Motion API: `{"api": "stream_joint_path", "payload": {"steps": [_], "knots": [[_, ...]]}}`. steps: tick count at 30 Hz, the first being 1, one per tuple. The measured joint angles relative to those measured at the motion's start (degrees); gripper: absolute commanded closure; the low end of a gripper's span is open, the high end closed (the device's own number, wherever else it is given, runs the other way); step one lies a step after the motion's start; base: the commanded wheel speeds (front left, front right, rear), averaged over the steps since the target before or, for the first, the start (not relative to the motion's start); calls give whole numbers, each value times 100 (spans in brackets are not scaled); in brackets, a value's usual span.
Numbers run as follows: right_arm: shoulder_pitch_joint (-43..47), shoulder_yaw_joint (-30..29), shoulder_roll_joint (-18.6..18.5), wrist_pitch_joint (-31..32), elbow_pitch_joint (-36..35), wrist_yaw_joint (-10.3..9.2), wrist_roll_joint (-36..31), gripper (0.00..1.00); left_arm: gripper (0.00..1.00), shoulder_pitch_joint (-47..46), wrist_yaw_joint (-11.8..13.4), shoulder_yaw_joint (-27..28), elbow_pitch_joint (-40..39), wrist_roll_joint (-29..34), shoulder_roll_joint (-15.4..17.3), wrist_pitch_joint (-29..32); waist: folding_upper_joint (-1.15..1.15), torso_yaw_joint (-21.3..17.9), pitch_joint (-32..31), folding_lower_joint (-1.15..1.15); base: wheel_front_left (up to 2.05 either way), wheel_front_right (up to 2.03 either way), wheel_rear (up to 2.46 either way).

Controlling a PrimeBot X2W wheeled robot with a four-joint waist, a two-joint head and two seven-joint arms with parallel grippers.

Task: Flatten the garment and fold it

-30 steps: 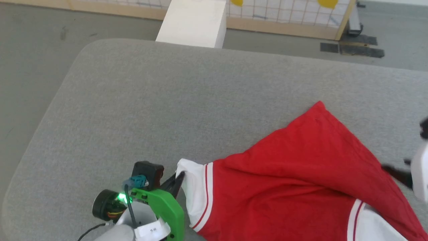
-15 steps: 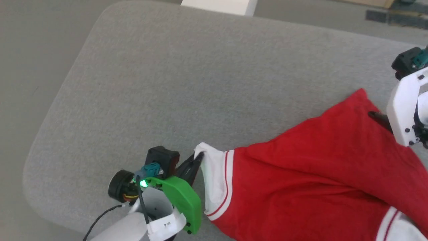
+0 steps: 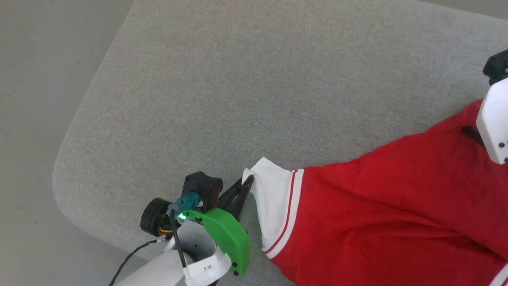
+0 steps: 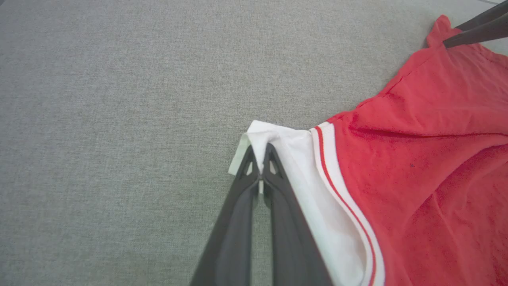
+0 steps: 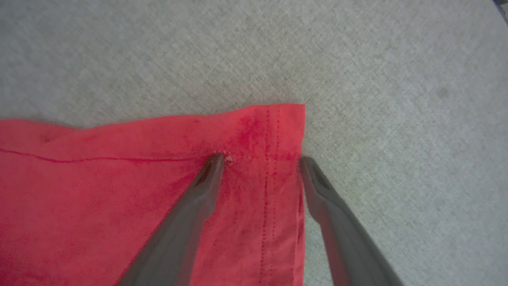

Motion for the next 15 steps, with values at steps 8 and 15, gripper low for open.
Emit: {"api": "stream_joint_path", "payload": {"steps": [8, 15], "knots": [[-58, 207, -218, 0, -153, 4, 65, 100, 100, -20, -30, -4, 54, 0, -37, -36, 0, 100, 198, -1, 0, 0, 0], [-99, 267, -219, -166, -153, 2, 111, 100, 100, -27, -42, -3, 111, 0, -33, -54, 0, 73, 196, 0, 0, 0, 0]]}}
